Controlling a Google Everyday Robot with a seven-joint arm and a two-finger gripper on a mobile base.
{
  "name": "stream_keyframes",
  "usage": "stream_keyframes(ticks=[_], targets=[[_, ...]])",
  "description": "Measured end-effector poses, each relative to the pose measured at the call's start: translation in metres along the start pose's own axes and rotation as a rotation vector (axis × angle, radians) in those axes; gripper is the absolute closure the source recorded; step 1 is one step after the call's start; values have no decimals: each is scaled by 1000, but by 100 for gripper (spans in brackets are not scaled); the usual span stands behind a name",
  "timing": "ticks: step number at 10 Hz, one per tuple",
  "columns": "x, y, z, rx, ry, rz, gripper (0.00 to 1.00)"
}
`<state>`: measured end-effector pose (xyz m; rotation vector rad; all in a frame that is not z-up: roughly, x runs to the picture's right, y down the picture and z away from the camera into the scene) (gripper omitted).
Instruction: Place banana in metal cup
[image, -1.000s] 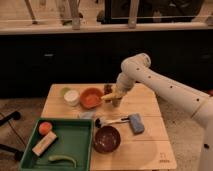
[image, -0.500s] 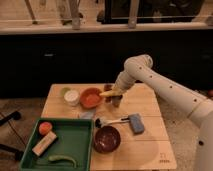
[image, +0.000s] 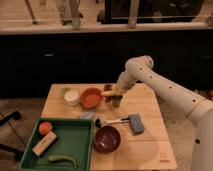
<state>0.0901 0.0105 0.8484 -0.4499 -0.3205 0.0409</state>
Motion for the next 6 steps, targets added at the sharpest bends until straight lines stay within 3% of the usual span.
stream_keyframes(ticks=[5,6], targets=[[25,-3,-3,-15,-31,71,97],[28,-3,-2,-37,-36,78,89]])
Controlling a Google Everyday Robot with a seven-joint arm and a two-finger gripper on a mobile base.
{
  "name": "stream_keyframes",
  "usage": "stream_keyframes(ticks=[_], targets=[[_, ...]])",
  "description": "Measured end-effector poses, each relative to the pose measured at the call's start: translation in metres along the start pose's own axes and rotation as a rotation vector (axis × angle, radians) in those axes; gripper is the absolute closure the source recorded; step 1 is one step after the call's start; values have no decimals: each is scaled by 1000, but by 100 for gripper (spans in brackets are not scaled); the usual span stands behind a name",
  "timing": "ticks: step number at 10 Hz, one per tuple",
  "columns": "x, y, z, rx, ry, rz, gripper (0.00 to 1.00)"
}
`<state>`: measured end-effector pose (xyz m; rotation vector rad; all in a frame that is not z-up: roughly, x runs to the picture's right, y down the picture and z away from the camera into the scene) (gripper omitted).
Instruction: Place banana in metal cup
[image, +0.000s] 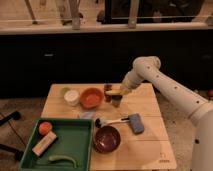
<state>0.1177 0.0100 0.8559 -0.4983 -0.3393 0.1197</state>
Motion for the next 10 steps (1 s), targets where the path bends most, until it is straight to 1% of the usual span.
stream_keyframes(ticks=[1,2,3,4,5,7,8,10], targets=[[0,-1,1,-14,-3,3,81],[4,-1,0,-28,-3,12,69],[7,-1,0,-39,-3,21,59],[10,-3,-1,-44,-2,28,49],[7,-5,2,-49,-3,27,39],[2,-7,6,-54,-6,31,22],[1,-8,7,-54,-10,31,20],[-6,-8,12,-61,-18,22,20]])
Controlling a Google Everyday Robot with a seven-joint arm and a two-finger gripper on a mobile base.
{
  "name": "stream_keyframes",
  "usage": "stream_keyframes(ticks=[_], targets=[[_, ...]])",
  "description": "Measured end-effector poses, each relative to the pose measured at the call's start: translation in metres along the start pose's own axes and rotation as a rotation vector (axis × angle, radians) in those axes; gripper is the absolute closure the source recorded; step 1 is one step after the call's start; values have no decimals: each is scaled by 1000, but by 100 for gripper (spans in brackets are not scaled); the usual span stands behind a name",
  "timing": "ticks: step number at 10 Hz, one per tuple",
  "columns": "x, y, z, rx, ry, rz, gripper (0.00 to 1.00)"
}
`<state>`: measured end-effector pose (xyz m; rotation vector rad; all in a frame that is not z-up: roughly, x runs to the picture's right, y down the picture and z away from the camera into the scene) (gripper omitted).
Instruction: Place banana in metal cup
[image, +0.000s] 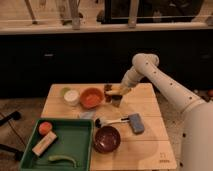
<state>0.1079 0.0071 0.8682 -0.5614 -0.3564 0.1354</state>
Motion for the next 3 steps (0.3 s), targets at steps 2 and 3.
stream_keyframes(ticks=[2,3], targets=[[-4,0,3,-5,-5,-9,20],[-4,0,3,-4,-9,-11,20]])
